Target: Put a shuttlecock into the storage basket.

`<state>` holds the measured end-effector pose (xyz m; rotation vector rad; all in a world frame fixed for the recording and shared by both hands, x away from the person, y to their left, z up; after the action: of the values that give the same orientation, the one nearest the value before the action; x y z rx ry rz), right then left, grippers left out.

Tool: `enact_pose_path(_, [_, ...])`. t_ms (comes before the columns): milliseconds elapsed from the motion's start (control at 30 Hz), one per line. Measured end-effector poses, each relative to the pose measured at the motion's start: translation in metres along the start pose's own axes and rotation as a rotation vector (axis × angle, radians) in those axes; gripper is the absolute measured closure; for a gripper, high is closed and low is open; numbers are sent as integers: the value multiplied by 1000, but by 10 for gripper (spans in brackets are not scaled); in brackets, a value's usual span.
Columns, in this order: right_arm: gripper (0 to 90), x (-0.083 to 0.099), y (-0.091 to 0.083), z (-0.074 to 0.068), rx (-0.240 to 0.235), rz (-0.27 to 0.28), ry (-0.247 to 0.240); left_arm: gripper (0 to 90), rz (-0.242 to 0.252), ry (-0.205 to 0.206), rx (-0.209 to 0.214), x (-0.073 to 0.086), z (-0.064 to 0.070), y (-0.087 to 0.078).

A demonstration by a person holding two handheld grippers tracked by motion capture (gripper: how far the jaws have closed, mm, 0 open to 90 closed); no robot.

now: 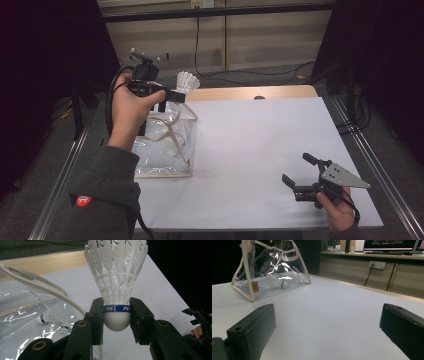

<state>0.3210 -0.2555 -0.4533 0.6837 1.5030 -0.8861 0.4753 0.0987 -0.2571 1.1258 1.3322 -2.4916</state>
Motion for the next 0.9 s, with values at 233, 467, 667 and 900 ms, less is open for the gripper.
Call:
enact_pose_path(233, [3, 0, -1, 0, -2, -3, 2, 655, 7, -11, -10, 0, -5, -2])
enact_pose_path(467, [3, 0, -1, 0, 0, -3, 2, 655, 17, -24, -26, 1, -13, -4])
enact_pose_path(667, [3, 0, -1, 0, 0, -2, 2, 655, 27, -47, -41, 4, -21, -4])
enact_pose_path(900, [3, 0, -1, 0, -1, -3, 1, 655, 45, -71, -63, 6, -33, -6])
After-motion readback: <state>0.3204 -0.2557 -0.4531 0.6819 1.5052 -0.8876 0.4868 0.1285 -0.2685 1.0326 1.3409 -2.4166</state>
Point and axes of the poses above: each handheld gripper's, and its own axes: y roughly forward along the jaws, x roughly out of its underside, z roughly to its right, the point moved 7 cm from there along y, roughly forward along the jaws, and after that the axes turned 2 degrees about x, right-handed, at the moved point
